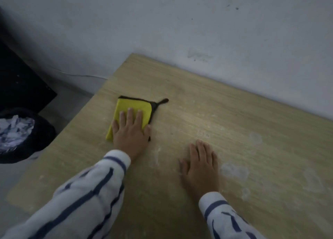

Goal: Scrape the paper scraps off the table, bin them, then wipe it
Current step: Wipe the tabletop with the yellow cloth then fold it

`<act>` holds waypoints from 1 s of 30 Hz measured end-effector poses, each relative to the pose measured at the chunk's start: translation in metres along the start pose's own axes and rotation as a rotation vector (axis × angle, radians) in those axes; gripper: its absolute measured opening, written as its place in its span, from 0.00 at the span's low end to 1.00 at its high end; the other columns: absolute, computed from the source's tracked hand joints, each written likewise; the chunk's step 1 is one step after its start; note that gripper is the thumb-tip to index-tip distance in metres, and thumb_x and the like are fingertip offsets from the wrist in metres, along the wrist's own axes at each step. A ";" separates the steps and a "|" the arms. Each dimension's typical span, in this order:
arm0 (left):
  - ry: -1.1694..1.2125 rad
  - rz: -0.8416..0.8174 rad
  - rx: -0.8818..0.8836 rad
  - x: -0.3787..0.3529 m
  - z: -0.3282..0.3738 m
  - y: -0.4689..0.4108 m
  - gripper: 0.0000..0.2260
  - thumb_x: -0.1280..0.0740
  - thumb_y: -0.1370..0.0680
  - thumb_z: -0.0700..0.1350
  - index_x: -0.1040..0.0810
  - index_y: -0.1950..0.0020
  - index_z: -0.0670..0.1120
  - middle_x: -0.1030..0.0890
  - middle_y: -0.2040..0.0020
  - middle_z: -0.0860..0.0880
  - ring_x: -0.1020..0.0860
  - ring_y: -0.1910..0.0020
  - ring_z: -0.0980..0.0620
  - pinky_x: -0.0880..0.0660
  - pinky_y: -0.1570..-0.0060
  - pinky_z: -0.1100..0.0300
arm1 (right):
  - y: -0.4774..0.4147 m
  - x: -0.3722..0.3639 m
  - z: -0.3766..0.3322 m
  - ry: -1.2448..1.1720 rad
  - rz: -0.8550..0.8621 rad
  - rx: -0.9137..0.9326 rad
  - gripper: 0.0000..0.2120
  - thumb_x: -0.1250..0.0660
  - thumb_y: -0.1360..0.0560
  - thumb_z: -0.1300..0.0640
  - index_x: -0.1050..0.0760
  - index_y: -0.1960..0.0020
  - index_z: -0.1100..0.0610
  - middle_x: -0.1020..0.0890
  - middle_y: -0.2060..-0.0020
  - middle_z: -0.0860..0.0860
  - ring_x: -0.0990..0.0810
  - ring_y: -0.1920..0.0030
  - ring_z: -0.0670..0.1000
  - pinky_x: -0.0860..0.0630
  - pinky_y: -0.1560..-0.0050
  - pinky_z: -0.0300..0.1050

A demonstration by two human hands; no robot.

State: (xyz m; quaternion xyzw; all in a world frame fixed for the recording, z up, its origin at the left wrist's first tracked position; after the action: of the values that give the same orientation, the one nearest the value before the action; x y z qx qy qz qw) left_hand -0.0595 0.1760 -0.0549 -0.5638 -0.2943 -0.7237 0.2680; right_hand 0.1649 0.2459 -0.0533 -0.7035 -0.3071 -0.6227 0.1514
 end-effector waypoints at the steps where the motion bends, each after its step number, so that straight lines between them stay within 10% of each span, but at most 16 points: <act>1: 0.011 0.002 0.033 0.004 0.003 -0.026 0.28 0.52 0.22 0.61 0.49 0.24 0.53 0.50 0.23 0.47 0.52 0.25 0.42 0.55 0.29 0.42 | -0.001 -0.001 0.001 0.013 -0.012 -0.012 0.34 0.59 0.26 0.38 0.43 0.26 0.55 0.44 0.25 0.55 0.50 0.25 0.57 0.58 0.28 0.53; 6: 0.028 -0.050 -0.020 0.006 0.070 -0.144 0.26 0.51 0.21 0.58 0.49 0.24 0.53 0.51 0.22 0.49 0.54 0.25 0.43 0.55 0.29 0.42 | -0.005 -0.001 0.005 0.027 0.042 -0.047 0.32 0.59 0.24 0.38 0.28 0.36 0.57 0.27 0.34 0.57 0.31 0.32 0.60 0.40 0.31 0.57; 13: -0.070 -0.126 -0.656 -0.030 0.195 -0.057 0.26 0.46 0.22 0.56 0.47 0.24 0.55 0.49 0.23 0.50 0.52 0.25 0.44 0.53 0.30 0.42 | -0.007 0.001 0.006 -0.003 0.045 -0.069 0.36 0.62 0.23 0.39 0.24 0.39 0.59 0.23 0.38 0.59 0.28 0.36 0.60 0.45 0.34 0.53; 20: -0.056 -0.051 -0.075 0.009 0.072 -0.174 0.26 0.53 0.22 0.59 0.49 0.24 0.55 0.50 0.23 0.49 0.52 0.25 0.40 0.53 0.30 0.39 | -0.007 0.002 0.004 -0.032 0.112 -0.052 0.33 0.58 0.24 0.38 0.25 0.39 0.57 0.25 0.36 0.58 0.28 0.35 0.60 0.42 0.34 0.55; 30: -0.077 -0.046 -0.377 -0.012 0.064 0.005 0.26 0.53 0.24 0.61 0.46 0.25 0.59 0.46 0.23 0.50 0.49 0.25 0.43 0.50 0.30 0.42 | -0.016 0.003 -0.002 0.032 0.090 -0.074 0.28 0.50 0.27 0.42 0.29 0.36 0.57 0.27 0.35 0.60 0.31 0.34 0.63 0.37 0.33 0.60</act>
State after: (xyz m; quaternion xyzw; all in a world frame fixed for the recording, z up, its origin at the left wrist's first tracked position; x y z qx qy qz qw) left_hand -0.0114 0.2203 -0.0534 -0.6244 -0.1765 -0.7498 0.1297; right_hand 0.1531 0.2578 -0.0528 -0.7118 -0.2494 -0.6372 0.1582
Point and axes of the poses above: each hand's wrist, its own y-axis away from the middle knuckle, its own x-axis out of the back of the hand, z = x × y, the point moved 6 cm from there along -y, towards the middle knuckle
